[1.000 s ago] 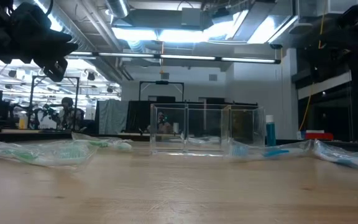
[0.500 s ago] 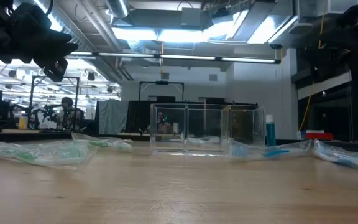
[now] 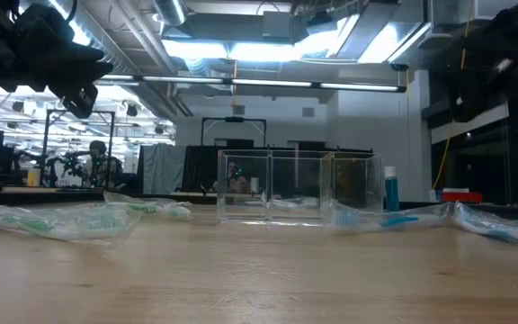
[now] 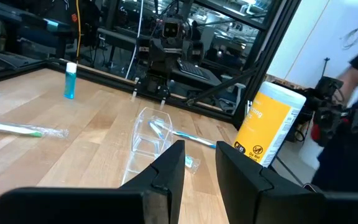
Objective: Pick & Place toothbrushing station
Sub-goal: Put the top blue mouthwash into the transparent organizer
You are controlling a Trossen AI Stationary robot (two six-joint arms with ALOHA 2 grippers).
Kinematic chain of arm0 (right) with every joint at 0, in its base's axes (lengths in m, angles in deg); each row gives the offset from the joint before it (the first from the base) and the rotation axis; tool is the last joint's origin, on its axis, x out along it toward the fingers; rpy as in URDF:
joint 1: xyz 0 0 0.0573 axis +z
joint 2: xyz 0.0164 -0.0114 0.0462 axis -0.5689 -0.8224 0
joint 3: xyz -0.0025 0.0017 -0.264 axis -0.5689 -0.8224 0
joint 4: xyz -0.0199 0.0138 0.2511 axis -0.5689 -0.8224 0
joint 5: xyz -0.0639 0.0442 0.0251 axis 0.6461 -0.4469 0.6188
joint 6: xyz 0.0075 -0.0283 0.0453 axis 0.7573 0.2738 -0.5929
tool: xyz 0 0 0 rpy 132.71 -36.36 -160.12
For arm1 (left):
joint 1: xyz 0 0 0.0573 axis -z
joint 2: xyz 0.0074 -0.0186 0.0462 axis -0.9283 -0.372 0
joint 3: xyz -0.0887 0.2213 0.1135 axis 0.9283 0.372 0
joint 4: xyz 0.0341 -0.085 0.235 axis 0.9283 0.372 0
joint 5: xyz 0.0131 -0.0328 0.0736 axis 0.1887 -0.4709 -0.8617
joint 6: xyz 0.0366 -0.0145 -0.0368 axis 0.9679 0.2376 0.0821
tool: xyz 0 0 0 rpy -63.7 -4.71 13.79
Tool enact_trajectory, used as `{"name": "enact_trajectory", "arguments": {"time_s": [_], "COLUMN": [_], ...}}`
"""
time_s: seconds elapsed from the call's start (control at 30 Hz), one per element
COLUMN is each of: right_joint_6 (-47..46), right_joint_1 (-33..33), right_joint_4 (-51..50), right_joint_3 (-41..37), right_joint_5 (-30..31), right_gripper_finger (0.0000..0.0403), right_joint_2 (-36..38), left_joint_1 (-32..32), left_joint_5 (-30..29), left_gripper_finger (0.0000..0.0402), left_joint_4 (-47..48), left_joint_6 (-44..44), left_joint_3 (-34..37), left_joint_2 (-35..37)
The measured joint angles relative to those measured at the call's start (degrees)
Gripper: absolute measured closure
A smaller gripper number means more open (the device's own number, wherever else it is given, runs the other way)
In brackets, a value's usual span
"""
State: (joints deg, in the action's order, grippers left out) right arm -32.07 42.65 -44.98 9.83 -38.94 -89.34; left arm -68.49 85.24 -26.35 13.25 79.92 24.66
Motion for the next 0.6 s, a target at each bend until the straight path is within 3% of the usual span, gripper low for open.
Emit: {"name": "enact_trajectory", "arguments": {"time_s": [0.3, 0.43, 0.6], "right_joint_6": [-36.35, -39.84, -34.65], "right_joint_1": [0.01, 0.01, 1.44], "right_joint_4": [3.07, 7.93, 25.12], "right_joint_3": [0.01, 0.01, 0.01], "right_joint_5": [19.27, 16.77, 11.60], "right_gripper_finger": [0.0163, 0.0163, 0.0163], "right_joint_2": [-0.10, -0.15, -0.43], "left_joint_1": [0.01, 0.00, 0.00], "left_joint_5": [0.00, -0.02, 0.00], "left_gripper_finger": [0.0315, 0.0315, 0.0315], "left_joint_4": [0.00, 0.00, 0.00], "left_joint_6": [0.00, 0.00, 0.01], "left_joint_3": [-0.01, -0.01, 0.00], "left_joint_2": [0.00, 0.01, 0.00]}}
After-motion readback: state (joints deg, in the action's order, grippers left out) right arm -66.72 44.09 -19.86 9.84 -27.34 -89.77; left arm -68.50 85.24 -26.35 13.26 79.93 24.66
